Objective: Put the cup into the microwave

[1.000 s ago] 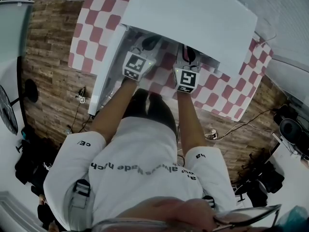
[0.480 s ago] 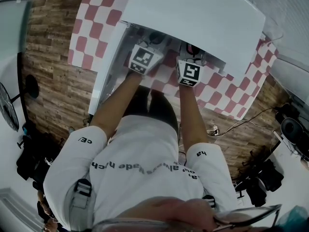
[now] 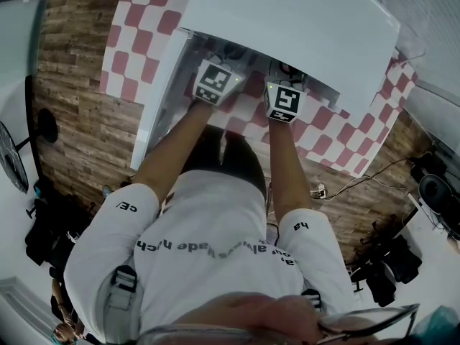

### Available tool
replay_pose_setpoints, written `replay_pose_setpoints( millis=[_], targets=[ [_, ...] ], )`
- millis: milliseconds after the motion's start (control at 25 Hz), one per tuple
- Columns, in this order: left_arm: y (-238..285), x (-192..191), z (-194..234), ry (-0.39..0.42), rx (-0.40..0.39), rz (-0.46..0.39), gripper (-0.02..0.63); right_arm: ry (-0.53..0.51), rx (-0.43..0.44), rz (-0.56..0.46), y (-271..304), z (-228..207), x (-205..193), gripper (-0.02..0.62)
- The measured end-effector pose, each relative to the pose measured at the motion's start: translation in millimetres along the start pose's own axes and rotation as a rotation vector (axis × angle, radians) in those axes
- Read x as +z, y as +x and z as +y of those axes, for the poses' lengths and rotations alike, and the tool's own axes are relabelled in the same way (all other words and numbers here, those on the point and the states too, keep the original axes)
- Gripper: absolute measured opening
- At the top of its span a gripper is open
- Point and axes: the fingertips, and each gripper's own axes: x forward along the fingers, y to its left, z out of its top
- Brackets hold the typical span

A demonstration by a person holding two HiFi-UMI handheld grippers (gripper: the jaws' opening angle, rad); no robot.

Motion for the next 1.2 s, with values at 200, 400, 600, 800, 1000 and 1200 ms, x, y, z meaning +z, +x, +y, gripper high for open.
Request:
replay_pose_setpoints(
  millis=[200,400,600,800,1000,1200],
  targets=[
    [0.5,-1.0,2.9,-0.006,0.005,0.005,0.003,-0.018,-0.002,-0.02,1.3,-0.2,0.2,0.041],
    [-3.7,-2.0,1.2,-0.01,0.006,0.008,0.003,-0.017,-0.002,0.001,-3.1,0.0,-10.4,0.043],
    [-9.3,-1.8,-1.3,-0.014,0.008,0.014,0.003,-0.012,-0.017,0.025,-6.9,-1.4,-13.7,0.044],
    [-16.5,4.9,-3.9,-0.014,0.013,0.017,0.003,0.025,0.009,0.053,-10.9,0.0,-18.0,0.092],
    [-30.8,10.2,-10.3,-0.019,0.018,0.023,0.003,0.027,0.012,0.058,-27.7,4.1,-7.3,0.103],
    [-53.4,18.0,-24.5,-0.048,0.025,0.017,0.003,0.027,0.024,0.075,-62.2,11.9,3.8,0.092]
  ],
)
